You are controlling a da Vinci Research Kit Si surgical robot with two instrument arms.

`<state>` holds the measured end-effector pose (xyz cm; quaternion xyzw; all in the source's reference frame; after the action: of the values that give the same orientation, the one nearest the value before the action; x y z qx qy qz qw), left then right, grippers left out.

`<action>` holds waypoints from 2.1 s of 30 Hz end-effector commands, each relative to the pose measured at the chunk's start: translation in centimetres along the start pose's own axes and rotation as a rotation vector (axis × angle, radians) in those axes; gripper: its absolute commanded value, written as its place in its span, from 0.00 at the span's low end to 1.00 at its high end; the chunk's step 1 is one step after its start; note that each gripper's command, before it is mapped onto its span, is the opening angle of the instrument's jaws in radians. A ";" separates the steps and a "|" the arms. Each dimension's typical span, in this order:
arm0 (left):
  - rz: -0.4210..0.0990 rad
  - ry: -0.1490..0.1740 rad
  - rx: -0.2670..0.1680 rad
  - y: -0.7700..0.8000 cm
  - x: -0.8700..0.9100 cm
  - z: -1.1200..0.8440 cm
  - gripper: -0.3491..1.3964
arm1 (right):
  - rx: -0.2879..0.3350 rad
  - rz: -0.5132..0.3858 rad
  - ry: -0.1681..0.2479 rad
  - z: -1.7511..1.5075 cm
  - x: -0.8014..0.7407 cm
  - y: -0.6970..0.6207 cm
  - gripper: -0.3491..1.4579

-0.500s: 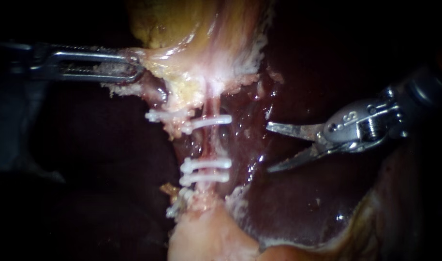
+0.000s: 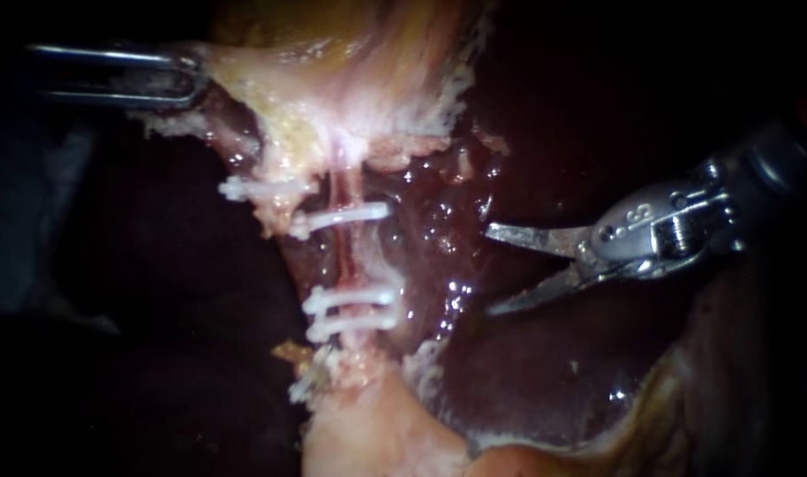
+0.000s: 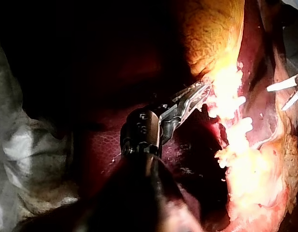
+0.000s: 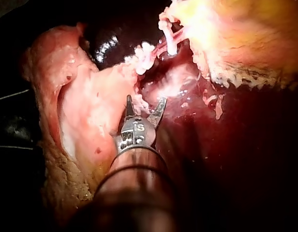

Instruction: Go to the cutting position right tube

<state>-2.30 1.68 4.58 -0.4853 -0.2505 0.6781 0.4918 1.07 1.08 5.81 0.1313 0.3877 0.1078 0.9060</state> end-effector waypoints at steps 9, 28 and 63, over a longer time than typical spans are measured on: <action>0.006 0.016 0.005 0.03 0.03 -0.04 0.00 | 0.042 0.011 0.051 0.04 0.09 0.01 0.98; 0.006 0.018 0.009 0.06 0.01 -0.03 0.00 | 0.218 0.172 0.168 0.77 0.41 0.06 0.98; 0.007 0.021 0.013 0.07 -0.01 -0.01 0.00 | 0.435 0.152 0.289 1.76 0.68 0.04 0.93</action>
<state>-2.32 1.65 4.52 -0.4901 -0.2394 0.6763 0.4951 2.82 1.05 6.53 0.3366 0.5168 0.1055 0.7801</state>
